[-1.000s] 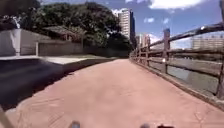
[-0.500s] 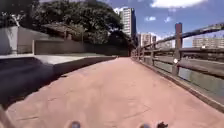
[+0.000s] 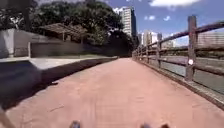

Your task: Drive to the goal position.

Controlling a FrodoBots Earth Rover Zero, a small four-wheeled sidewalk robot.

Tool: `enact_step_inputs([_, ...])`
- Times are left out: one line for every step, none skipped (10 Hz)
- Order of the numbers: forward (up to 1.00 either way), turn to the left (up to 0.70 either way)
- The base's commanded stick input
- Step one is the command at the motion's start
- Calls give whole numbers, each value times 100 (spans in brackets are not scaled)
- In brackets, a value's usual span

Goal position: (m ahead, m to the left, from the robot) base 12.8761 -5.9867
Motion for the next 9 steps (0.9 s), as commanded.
enact_step_inputs([100,0])
enact_step_inputs([100,0])
enact_step_inputs([100,0])
enact_step_inputs([100,0])
enact_step_inputs([100,0])
enact_step_inputs([100,0])
enact_step_inputs([100,0])
enact_step_inputs([100,0])
enact_step_inputs([100,0])
